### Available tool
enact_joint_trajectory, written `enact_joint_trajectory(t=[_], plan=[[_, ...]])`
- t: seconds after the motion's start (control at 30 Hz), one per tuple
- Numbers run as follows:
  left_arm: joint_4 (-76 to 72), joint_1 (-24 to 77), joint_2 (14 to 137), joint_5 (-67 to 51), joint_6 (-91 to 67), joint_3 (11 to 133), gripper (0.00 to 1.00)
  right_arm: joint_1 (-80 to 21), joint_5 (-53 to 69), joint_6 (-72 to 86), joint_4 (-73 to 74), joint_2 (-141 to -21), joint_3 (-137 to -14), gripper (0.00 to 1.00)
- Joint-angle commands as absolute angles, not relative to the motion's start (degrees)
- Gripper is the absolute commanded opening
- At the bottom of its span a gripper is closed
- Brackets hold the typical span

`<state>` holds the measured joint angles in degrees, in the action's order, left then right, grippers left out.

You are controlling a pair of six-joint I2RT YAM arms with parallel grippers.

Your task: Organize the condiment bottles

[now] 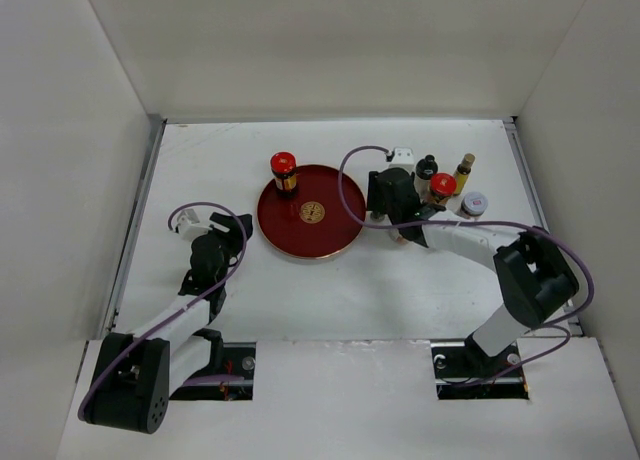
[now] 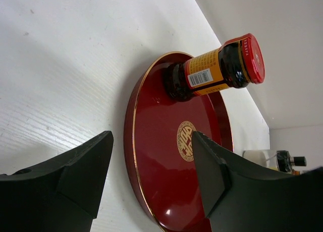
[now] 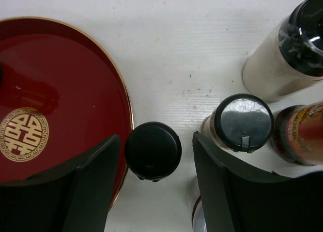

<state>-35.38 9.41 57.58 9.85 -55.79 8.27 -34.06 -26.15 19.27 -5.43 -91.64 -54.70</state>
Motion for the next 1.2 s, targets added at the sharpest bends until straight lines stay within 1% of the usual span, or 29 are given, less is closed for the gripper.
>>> enact_joint_trajectory(t=[0.0, 0.03, 0.13, 0.17, 0.23, 0.3, 0.4, 0.5, 0.63, 0.87, 1.0, 1.17], plan=[[-38.06, 9.62, 57.04, 10.11, -55.81, 8.26, 0.62, -33.79, -25.84, 19.77, -6.15, -92.54, -57.74, 0.65], [-38.06, 9.54, 57.22, 9.76, -55.98, 8.26, 0.62, -33.79, -25.84, 19.60, -5.89, -93.16, -58.09, 0.64], [-38.06, 9.27, 56.87, 9.66, -55.99, 8.17, 0.62, -33.97, -26.28, 19.42, -5.97, -93.61, -58.62, 0.52], [-37.97, 9.53, 56.69, 10.02, -55.81, 8.17, 0.62, -34.06, -26.45, 19.51, -6.41, -93.26, -58.62, 0.50], [-38.06, 9.53, 57.30, 10.11, -55.81, 8.26, 0.62, -34.06, -26.72, 19.08, -7.81, -92.20, -58.88, 0.47], [-38.06, 9.53, 57.48, 9.67, -56.07, 8.26, 0.62, -34.06, -27.24, 18.02, -9.92, -91.06, -59.24, 0.45], [-38.06, 9.80, 57.39, 10.28, -55.81, 8.35, 0.62, -34.93, -28.91, 16.61, -11.25, -90.26, -60.81, 0.44], [-38.06, 9.45, 57.83, 9.58, -56.16, 8.35, 0.62, -36.16, -28.65, 15.39, -11.77, -92.36, -64.76, 0.44], [-38.06, 9.71, 57.92, 10.11, -55.81, 8.44, 0.62, -38.80, -27.95, 13.98, -12.91, -99.56, -72.05, 0.44], [-38.14, 9.18, 57.66, 9.49, -56.16, 8.26, 0.62, -40.12, -23.12, 14.59, -13.10, -114.33, -87.08, 0.44], [-38.14, 9.71, 57.39, 9.84, -55.81, 8.35, 0.62, -40.65, -21.62, 15.29, -11.87, -118.73, -92.98, 0.45], [-38.23, 9.45, 58.10, 9.49, -56.16, 8.44, 0.62, -41.35, -19.51, 17.14, -10.20, -123.21, -97.29, 0.45]])
